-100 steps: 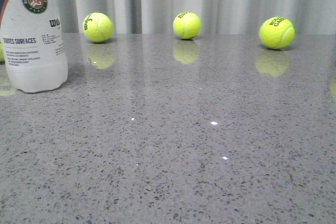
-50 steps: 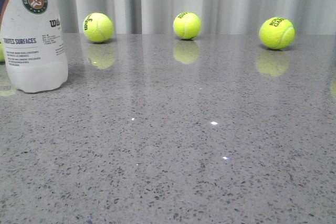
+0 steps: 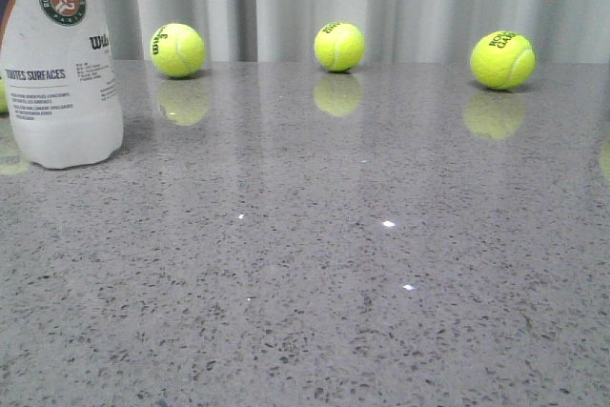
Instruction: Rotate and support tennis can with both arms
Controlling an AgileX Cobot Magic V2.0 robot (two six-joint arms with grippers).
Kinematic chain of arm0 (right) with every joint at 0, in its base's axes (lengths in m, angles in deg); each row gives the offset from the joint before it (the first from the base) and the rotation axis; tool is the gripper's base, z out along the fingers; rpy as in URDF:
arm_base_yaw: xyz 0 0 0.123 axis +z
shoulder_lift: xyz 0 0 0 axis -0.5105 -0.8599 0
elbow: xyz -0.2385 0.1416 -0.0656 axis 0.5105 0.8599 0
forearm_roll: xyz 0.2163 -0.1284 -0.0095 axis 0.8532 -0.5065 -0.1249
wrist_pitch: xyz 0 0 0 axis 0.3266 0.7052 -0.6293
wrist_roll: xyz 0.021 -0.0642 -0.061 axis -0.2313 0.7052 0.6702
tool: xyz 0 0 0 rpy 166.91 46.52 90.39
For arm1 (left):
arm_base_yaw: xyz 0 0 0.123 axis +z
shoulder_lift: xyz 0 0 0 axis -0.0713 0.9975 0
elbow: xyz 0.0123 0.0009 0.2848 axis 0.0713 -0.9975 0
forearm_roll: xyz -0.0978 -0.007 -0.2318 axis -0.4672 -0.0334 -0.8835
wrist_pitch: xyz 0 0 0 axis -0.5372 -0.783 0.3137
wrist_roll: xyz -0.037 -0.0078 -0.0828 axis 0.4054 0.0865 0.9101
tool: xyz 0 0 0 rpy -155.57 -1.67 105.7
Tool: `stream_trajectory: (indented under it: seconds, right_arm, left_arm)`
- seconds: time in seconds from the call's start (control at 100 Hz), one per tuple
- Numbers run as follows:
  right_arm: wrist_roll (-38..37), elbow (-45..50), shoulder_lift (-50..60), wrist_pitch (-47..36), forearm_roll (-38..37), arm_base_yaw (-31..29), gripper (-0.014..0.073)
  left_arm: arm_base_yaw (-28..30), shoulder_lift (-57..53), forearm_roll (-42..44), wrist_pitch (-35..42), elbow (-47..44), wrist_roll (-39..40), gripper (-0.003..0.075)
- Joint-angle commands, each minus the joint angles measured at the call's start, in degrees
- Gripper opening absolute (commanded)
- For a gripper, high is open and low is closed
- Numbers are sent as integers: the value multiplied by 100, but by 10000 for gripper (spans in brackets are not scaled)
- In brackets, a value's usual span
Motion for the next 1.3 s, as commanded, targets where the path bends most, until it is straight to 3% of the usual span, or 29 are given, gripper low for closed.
stream_trajectory:
  seconds: [0.0,0.18,0.45,0.57,0.61,0.68,1.29]
  right_arm:
    - [287,-117,-63,-497,-422,-36,-66]
    - [311,81,-63,-669,-481,-36,-66]
    - [340,1404,356,-2010,18,-43,-66]
    - [340,2184,947,-2023,-33,-43,-66]
    - [335,2153,1154,-1493,-88,-43,-66]
    - [335,2147,1093,-1382,-171,-43,-66]
    - [335,2153,1108,-1507,-164,-43,-66]
  left_arm:
    - [12,-223,-3,434,-272,-4,-20]
    - [12,-223,-3,434,-272,-4,-20]
    - [12,-223,-3,434,-272,-4,-20]
    - [12,-223,-3,434,-272,-4,-20]
    - [12,-223,-3,434,-272,-4,-20]
    - [12,-223,-3,434,-272,-4,-20]
    - [12,-223,-3,434,-272,-4,-20]
